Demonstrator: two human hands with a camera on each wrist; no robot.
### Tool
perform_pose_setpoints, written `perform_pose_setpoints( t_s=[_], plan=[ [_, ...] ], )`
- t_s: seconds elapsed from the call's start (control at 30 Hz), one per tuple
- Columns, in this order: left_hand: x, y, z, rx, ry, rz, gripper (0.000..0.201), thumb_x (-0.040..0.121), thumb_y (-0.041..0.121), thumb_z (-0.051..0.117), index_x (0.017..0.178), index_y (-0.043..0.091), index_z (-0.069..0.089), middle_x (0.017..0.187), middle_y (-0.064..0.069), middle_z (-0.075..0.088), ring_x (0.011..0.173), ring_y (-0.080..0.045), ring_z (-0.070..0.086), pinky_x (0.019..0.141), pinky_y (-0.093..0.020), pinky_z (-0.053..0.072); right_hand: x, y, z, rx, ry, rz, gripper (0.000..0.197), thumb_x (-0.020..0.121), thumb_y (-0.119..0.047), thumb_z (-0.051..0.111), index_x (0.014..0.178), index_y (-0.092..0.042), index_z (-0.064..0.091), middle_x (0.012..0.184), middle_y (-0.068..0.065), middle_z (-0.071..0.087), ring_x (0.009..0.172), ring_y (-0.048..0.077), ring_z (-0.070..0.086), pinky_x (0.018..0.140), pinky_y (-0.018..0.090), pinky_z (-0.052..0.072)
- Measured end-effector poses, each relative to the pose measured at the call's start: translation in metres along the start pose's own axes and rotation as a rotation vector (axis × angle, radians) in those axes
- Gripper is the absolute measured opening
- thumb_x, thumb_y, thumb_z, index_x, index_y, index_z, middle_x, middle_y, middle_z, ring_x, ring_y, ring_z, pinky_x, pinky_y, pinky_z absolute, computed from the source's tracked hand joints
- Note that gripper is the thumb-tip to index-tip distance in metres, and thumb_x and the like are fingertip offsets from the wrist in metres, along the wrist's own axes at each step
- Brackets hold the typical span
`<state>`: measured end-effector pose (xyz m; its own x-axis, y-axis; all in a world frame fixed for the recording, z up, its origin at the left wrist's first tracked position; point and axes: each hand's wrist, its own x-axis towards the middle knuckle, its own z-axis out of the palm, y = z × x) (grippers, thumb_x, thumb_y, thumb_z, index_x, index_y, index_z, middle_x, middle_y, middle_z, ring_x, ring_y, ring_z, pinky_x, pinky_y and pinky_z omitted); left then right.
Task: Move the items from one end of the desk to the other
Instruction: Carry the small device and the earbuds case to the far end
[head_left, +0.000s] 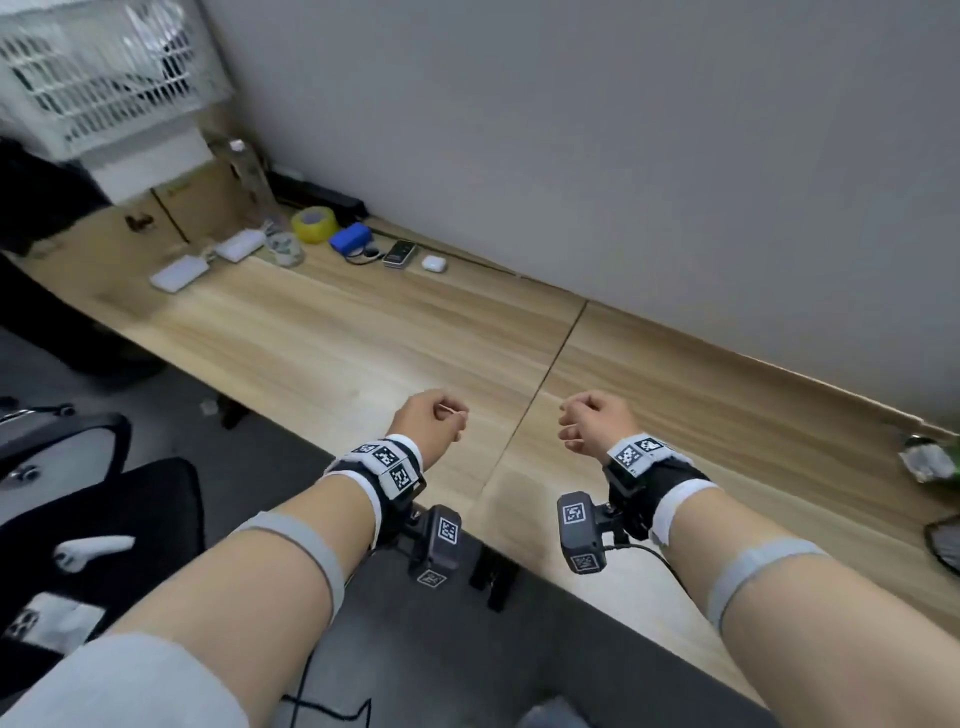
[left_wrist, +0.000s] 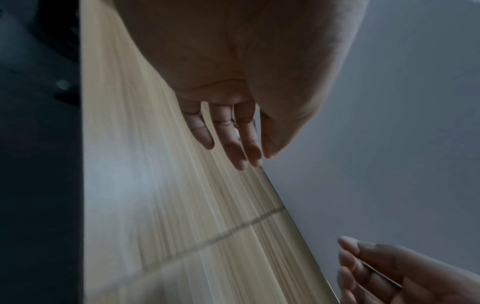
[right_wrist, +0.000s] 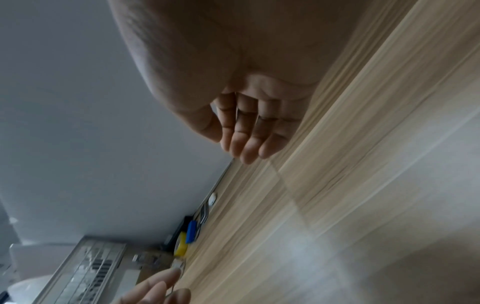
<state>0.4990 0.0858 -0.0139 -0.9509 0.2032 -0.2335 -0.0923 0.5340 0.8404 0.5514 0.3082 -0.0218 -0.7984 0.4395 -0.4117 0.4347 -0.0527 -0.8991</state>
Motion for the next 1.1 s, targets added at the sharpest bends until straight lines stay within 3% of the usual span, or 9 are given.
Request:
perform_pose_setpoints(
  t_s=[0.2, 0.5, 0.67, 0.87, 0.93, 1.0, 1.1],
  plan=[
    [0.054, -0.026, -0.078, -0.019, 0.046, -0.066, 0.010, 0.091, 0.010, 0.060, 0.093, 0.013, 0.069, 0.082, -0.005, 0.072, 0.068, -0.016, 0.070, 0.062, -0.021, 0.046, 0.052, -0.026, 0.095, -0.035, -0.087, 0.020, 0.019, 0.096, -0.009, 0.050, 0.078, -0.013, 0.057, 0.075, 0.007, 0.060, 0.051, 0.014, 0.053, 0.053, 0.025, 0.046],
    [0.198, -0.052, -0.158, 0.045, 0.038, -0.110, 0.011, 0.091, 0.009, 0.060, 0.091, 0.015, 0.069, 0.081, -0.003, 0.071, 0.071, -0.017, 0.070, 0.068, -0.024, 0.046, 0.181, -0.067, 0.212, -0.062, -0.086, 0.065, 0.018, 0.095, -0.010, 0.053, 0.080, -0.012, 0.060, 0.079, 0.008, 0.064, 0.056, 0.016, 0.057, 0.053, 0.026, 0.048],
    [0.269, -0.067, -0.186, 0.118, -0.005, -0.146, 0.013, 0.091, 0.013, 0.060, 0.087, 0.022, 0.067, 0.083, -0.003, 0.072, 0.080, -0.020, 0.073, 0.068, -0.027, 0.047, 0.221, -0.080, 0.257, -0.074, -0.068, 0.109, 0.010, 0.095, -0.008, 0.052, 0.091, -0.007, 0.061, 0.076, 0.006, 0.061, 0.057, 0.016, 0.056, 0.054, 0.026, 0.047],
    [0.340, -0.083, -0.198, 0.193, -0.092, -0.184, 0.010, 0.088, 0.020, 0.063, 0.085, 0.030, 0.065, 0.082, 0.002, 0.069, 0.088, -0.024, 0.071, 0.083, -0.039, 0.057, 0.257, -0.086, 0.283, -0.123, -0.040, 0.165, 0.014, 0.096, -0.012, 0.049, 0.089, -0.010, 0.061, 0.077, 0.007, 0.062, 0.059, 0.016, 0.059, 0.057, 0.028, 0.050],
    [0.368, -0.086, -0.200, 0.211, -0.129, -0.197, 0.007, 0.088, 0.024, 0.065, 0.092, 0.029, 0.064, 0.091, -0.001, 0.069, 0.087, -0.027, 0.068, 0.086, -0.043, 0.057, 0.274, -0.086, 0.291, -0.168, -0.004, 0.173, 0.015, 0.095, -0.015, 0.049, 0.091, -0.010, 0.062, 0.078, 0.007, 0.063, 0.060, 0.016, 0.063, 0.065, 0.034, 0.055],
    [0.399, -0.090, -0.200, 0.227, -0.164, -0.202, 0.023, 0.088, 0.025, 0.067, 0.109, 0.026, 0.060, 0.104, -0.004, 0.067, 0.088, -0.027, 0.065, 0.086, -0.041, 0.055, 0.290, -0.088, 0.298, -0.197, 0.027, 0.188, 0.012, 0.094, -0.016, 0.050, 0.094, -0.011, 0.060, 0.078, 0.006, 0.062, 0.060, 0.016, 0.064, 0.069, 0.037, 0.056],
    [0.448, -0.094, -0.201, 0.263, -0.192, -0.176, 0.052, 0.087, 0.024, 0.069, 0.134, 0.027, 0.049, 0.124, -0.007, 0.057, 0.097, -0.024, 0.060, 0.081, -0.033, 0.049, 0.317, -0.099, 0.312, -0.237, 0.048, 0.245, 0.009, 0.091, -0.012, 0.053, 0.100, -0.012, 0.056, 0.074, 0.004, 0.058, 0.058, 0.020, 0.059, 0.057, 0.031, 0.050]
  ],
)
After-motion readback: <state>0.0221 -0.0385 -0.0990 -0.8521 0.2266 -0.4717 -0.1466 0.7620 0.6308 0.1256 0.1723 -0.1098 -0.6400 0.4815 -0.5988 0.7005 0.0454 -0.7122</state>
